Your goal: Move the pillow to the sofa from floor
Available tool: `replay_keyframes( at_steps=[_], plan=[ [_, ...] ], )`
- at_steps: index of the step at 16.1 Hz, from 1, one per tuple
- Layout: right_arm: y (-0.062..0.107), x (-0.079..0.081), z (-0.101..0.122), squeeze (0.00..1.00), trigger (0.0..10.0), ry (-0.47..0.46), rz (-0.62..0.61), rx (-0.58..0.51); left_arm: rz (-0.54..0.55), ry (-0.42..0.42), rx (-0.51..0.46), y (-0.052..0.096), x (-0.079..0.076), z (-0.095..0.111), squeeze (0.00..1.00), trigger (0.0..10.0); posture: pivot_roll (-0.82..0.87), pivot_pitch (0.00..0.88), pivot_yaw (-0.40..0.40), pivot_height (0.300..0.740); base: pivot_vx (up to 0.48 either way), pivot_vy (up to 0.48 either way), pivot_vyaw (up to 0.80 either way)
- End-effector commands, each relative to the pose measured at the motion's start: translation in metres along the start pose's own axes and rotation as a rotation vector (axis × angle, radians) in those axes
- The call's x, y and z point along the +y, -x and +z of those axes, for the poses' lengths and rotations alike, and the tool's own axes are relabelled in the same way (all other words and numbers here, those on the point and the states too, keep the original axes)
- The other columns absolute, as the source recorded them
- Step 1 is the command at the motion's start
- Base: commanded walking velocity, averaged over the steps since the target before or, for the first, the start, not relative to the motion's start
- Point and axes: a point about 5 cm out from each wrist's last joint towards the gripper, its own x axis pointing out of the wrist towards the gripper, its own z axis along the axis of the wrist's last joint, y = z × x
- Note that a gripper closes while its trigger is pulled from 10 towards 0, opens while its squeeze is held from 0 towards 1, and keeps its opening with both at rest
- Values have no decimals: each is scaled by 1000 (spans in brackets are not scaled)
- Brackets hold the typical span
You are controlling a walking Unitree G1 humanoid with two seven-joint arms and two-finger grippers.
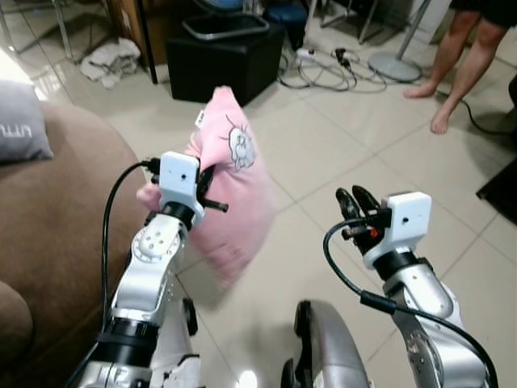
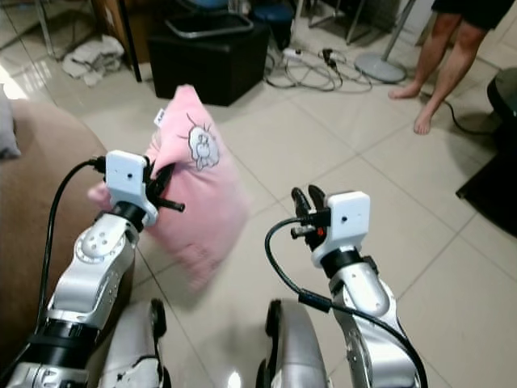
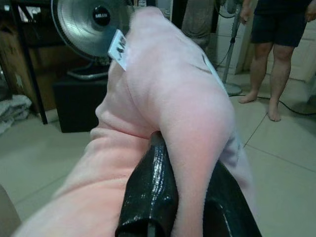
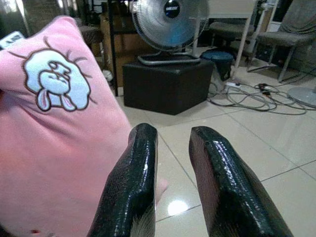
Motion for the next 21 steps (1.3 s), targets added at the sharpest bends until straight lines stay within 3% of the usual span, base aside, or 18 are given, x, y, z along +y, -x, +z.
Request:
replay_keyframes(
  at_steps=[1,6,11,17,19,21],
  plan=[
    [0,-6,3,0,10000,15,-32,-7,-22,-30,-52,-2,-7,13,0,10000,65,7,-84,639,0,0,0],
    [-1,-11,0,0,10000,15,-98,-15,-44,-70,-86,-10,3,18,0,10000,74,0,-28,694,0,0,0],
    [-1,-12,-6,0,10000,21,-103,17,-78,-107,-91,-14,0,18,0,10000,75,0,-27,740,0,0,0],
    [-1,-21,-19,0,10000,64,-152,97,-70,-123,-72,-10,-3,11,0,10000,77,0,-49,740,0,0,0],
    [0,-16,-20,0,10000,118,-94,110,-55,-144,-64,-11,-2,11,0,10000,78,1,-50,740,135,0,400],
    [0,-12,-23,0,10000,111,-63,121,-54,-147,-63,-12,-2,12,0,10000,79,4,-50,740,285,0,800]
  ],
)
